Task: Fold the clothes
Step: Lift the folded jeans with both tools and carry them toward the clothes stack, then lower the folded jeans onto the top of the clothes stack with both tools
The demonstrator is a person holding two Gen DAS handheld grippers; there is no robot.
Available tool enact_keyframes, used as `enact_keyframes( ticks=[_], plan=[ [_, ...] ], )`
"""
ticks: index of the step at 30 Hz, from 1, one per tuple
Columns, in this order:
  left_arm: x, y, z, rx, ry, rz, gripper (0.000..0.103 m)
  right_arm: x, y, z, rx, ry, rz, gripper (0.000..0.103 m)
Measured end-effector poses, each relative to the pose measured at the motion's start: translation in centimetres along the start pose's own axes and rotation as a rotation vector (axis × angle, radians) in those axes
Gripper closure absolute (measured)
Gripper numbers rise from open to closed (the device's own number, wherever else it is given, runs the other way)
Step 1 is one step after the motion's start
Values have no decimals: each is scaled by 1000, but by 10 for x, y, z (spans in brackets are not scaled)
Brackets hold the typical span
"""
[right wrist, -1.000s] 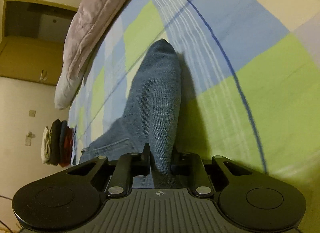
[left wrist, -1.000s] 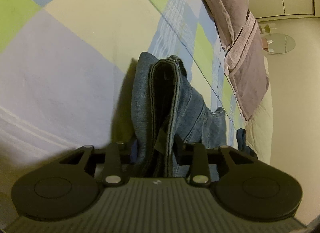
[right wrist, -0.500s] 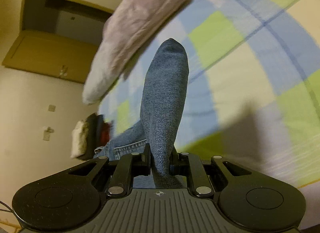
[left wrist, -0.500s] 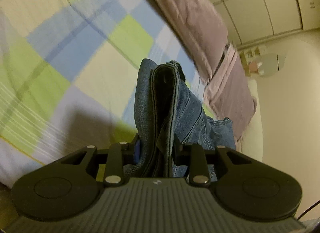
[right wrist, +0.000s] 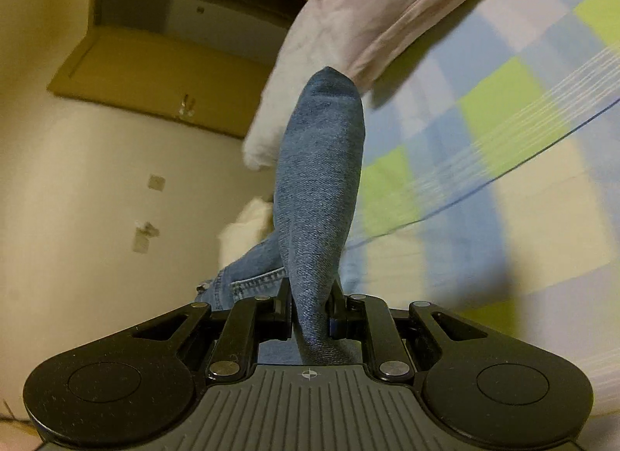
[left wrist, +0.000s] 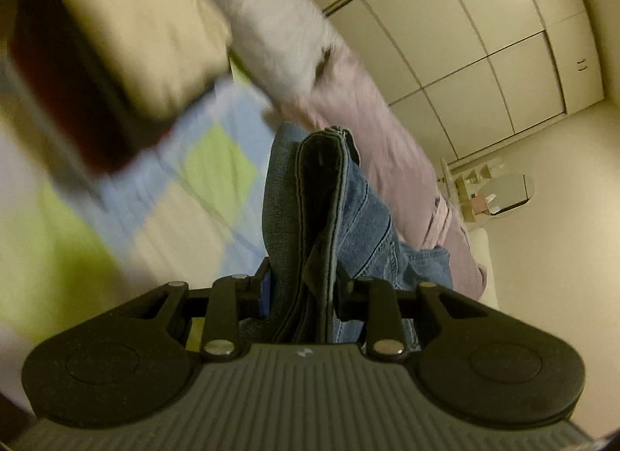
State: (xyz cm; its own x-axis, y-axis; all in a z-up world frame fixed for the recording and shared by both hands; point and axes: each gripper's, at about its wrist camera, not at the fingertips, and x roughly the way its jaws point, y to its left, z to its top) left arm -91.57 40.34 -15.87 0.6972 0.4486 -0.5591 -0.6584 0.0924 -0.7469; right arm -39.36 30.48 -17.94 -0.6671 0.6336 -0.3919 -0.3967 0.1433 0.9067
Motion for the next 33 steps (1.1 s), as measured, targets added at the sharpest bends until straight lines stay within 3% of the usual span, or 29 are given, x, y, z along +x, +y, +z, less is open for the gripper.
enact_keyframes(
  ticks=[5,10,16,21,30,33],
  plan=[
    [-46,38,114,74,-30,24,79,100,69,-32,50,-41,60,88],
    [-64,71,215,94,-85,39,79,181,113,-10,59,-43,70,88],
    [-54,101,296,66,-116,23,79,278,167,18,70,-46,82,88],
    [-34,134,318,35,-77,14,79,335,185,37,81,-40,64,88],
    [20,200,321,-6,31,36,77,369,139,30,158,5,-58,88],
    [36,223,321,-5,46,66,67,381,117,30,141,-5,-126,88]
  ],
)
